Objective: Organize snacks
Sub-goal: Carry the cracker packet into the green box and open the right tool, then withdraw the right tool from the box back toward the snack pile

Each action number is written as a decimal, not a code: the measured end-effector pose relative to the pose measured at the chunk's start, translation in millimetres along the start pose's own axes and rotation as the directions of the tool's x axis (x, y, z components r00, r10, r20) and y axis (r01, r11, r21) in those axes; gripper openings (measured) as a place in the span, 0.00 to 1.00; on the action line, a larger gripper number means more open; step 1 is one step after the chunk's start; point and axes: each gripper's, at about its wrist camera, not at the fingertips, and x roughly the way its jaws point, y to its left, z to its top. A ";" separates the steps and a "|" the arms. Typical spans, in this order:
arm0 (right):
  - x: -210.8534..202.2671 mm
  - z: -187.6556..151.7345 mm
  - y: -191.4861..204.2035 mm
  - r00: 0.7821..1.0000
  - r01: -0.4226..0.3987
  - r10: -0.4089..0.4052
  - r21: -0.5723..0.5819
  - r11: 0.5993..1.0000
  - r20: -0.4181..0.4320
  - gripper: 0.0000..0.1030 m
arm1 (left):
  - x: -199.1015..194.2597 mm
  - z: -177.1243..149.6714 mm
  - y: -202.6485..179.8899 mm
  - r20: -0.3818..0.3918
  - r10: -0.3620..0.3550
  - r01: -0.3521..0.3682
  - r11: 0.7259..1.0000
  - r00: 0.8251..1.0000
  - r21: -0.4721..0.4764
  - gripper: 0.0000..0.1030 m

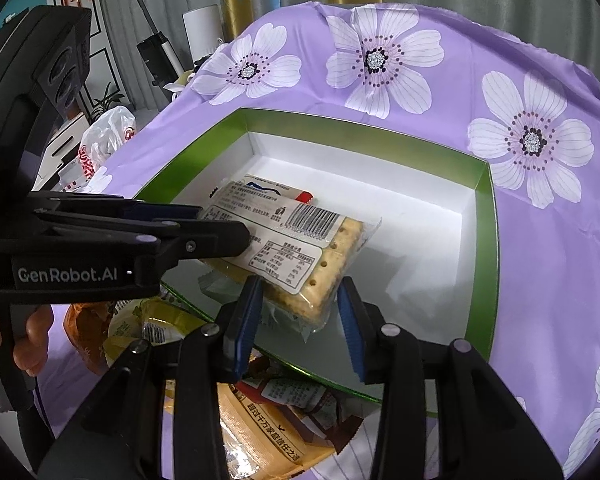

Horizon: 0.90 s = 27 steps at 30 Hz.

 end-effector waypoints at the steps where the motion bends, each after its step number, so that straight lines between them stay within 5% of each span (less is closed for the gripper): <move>1: 0.1 -0.2 -0.1 1.000 0.001 -0.001 0.003 1.000 0.000 0.41 | 0.0 0.1 0.6 0.001 0.003 -0.003 1.000 1.000 -0.005 0.43; 7: -6.9 -2.4 -0.5 1.000 0.013 -0.013 0.022 1.000 0.025 0.48 | -3.2 0.2 -0.4 0.007 0.029 -0.029 1.000 1.000 0.001 0.44; 11: -17.5 -5.9 -2.0 0.998 0.025 -0.027 0.047 0.999 0.052 0.55 | -7.8 -2.3 -3.7 0.015 0.038 -0.038 0.999 0.999 0.006 0.59; 17: -39.8 -17.6 -3.4 0.995 0.034 -0.041 0.078 0.996 0.094 0.57 | -20.1 -6.2 -10.3 0.034 0.044 -0.044 0.999 0.998 0.020 0.60; 21: -59.1 -27.9 -3.2 0.991 0.033 -0.045 0.096 0.995 0.126 0.59 | -33.7 -11.3 -15.2 0.059 0.044 -0.046 0.998 0.997 0.032 0.74; 27: -88.5 -49.8 1.2 0.982 0.024 -0.049 0.136 0.990 0.182 0.68 | -56.8 -27.8 -24.3 0.084 0.051 -0.057 0.996 0.995 0.064 0.75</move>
